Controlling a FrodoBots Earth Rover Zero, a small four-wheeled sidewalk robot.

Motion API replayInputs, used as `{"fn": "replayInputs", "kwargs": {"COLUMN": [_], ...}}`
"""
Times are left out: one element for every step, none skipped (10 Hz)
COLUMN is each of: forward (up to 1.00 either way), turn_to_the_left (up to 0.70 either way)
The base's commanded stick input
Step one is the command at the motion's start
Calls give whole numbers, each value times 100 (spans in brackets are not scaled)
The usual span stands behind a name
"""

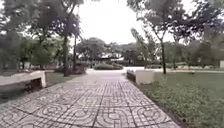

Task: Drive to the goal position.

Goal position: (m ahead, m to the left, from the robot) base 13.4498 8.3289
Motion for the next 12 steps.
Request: {"fn": "replayInputs", "kwargs": {"forward": [100, 100, 100, 100, 100, 100, 100, 100, 100, 100, 100, 100], "turn_to_the_left": [0, 0, 0, 0, 0, 0, 0, 0, 0, 0, 0, 0]}}
